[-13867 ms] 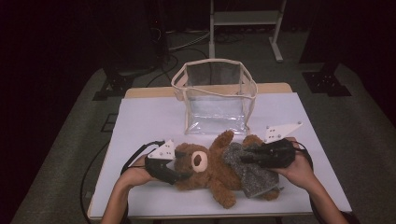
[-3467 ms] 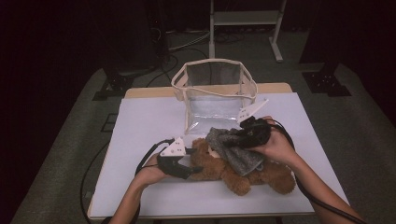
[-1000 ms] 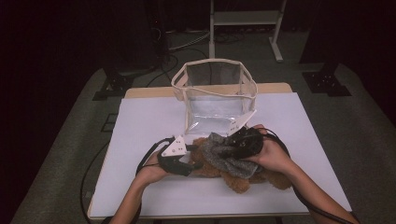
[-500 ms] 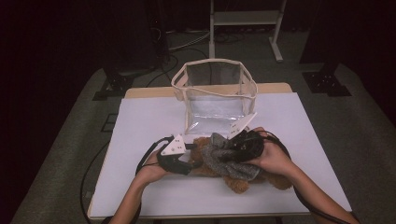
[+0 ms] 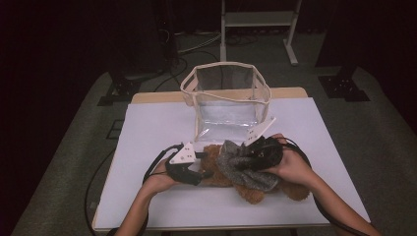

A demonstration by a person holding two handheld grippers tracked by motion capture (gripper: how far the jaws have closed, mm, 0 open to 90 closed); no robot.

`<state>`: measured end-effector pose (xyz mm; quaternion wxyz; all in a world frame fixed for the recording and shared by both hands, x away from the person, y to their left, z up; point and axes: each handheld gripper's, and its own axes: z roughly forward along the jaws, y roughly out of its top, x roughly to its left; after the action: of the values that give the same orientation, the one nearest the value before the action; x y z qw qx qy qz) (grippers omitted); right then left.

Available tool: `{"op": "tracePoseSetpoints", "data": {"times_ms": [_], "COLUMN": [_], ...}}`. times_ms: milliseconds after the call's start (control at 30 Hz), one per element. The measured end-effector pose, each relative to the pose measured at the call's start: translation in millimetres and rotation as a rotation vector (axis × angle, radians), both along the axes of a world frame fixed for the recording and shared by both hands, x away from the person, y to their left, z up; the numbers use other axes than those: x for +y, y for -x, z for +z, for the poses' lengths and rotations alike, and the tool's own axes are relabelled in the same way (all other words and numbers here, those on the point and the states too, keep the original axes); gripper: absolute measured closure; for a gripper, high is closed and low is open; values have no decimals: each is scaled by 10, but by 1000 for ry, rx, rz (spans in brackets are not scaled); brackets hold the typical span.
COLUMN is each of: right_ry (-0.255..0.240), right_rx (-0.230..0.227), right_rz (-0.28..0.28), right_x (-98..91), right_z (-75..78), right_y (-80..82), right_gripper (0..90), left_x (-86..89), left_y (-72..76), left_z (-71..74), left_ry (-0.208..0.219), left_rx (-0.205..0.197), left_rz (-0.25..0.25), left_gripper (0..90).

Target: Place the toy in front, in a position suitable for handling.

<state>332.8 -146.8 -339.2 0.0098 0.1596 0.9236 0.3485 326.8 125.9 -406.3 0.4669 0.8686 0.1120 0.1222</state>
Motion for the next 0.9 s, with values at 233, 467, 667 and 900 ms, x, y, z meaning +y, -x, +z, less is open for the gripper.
{"op": "tracePoseSetpoints", "data": {"times_ms": [233,467,667,900], "right_ry": [-5,16,-20,-32], "right_rx": [10,36,-9,9], "right_rz": [1,3,-5,1], "right_x": [89,-24,31,103], "right_z": [-75,-145,23,13], "right_y": [-61,-8,-41,-113], "right_gripper": [753,753,753,752], "left_x": [4,-1,-13,1], "left_y": [-4,3,17,10], "left_z": [-4,-5,-22,-26], "left_ry": [-2,1,-7,-1], "left_rx": [-2,1,17,24], "left_rz": [-5,-7,-25,-30], "left_gripper": [351,350,358,365]}}
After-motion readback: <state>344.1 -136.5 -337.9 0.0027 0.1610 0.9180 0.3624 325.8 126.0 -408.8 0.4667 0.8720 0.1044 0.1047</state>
